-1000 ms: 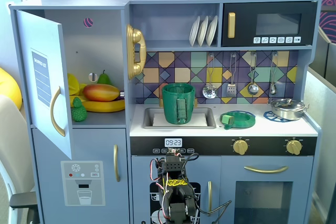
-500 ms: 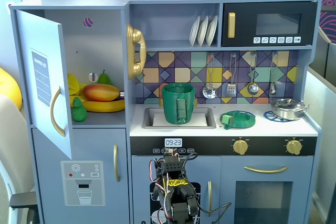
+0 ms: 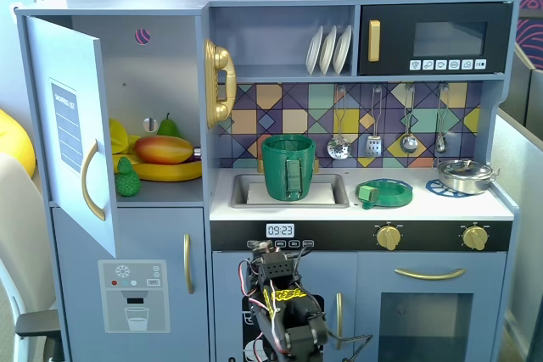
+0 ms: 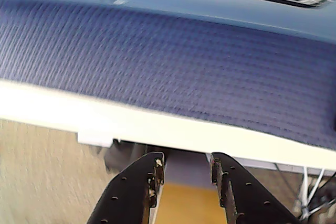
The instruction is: Pick up the green pineapple from the left cabinet and place it in the green recipient
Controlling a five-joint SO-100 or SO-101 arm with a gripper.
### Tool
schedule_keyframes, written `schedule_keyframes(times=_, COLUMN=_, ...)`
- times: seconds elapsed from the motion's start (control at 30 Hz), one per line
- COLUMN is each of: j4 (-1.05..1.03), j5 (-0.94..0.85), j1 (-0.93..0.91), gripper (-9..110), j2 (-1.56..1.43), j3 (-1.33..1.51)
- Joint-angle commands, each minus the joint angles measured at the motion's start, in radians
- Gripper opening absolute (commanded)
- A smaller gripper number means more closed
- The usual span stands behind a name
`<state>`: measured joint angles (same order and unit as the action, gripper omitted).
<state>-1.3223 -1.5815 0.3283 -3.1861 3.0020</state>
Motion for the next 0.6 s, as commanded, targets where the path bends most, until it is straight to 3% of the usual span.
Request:
schedule_keyframes(times=0.0, j4=0.219, j5=-0.025, j1=0.201, gripper=15, j2=0.021, j3=-0.006)
schedule_keyframes(times=0.17, j4=0.695, j5=-0.080, j1=0.407, gripper=23, j2=0.084, j3=-0.006)
schedule_keyframes(times=0.33, j4=1.227, j5=-0.103, j1=0.488, gripper=30, j2=0.189, j3=-0.009)
schedule_keyframes(times=0.43, j4=1.367, j5=-0.147, j1=0.497, gripper=31, j2=0.256, j3=-0.058)
schedule_keyframes(times=0.57, j4=1.388, j5=-0.164, j1=0.497, gripper=31, j2=0.377, j3=-0.212)
